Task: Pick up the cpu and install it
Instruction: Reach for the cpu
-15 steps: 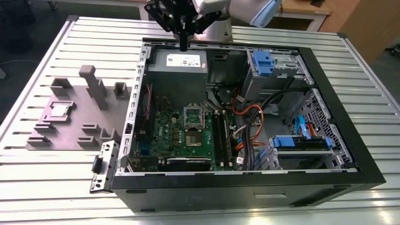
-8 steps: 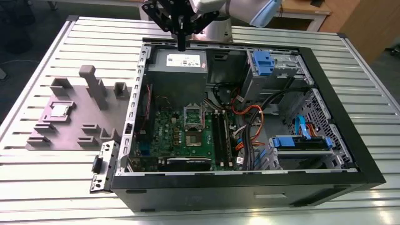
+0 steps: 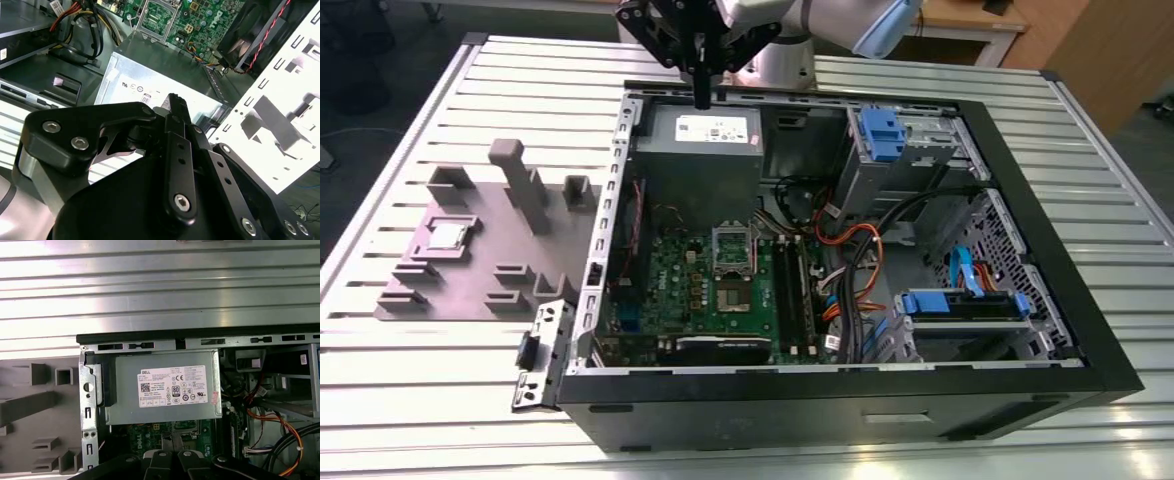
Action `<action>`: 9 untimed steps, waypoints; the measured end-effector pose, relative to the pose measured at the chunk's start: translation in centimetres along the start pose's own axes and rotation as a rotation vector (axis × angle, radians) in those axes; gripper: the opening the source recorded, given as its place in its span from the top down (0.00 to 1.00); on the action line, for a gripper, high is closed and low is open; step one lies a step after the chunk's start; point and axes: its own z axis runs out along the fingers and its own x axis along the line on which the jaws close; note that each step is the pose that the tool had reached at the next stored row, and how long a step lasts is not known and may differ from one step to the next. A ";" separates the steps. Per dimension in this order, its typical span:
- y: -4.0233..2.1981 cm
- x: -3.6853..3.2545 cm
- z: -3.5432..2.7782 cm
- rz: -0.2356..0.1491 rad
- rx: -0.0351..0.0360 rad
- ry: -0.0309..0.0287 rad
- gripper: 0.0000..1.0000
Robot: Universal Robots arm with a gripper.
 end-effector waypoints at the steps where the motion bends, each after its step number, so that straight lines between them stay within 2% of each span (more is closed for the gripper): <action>1: 0.00 0.02 0.00 0.000 -0.0001 0.0000 0.89; 9: -0.02 0.25 0.00 0.000 0.0000 0.0000 0.89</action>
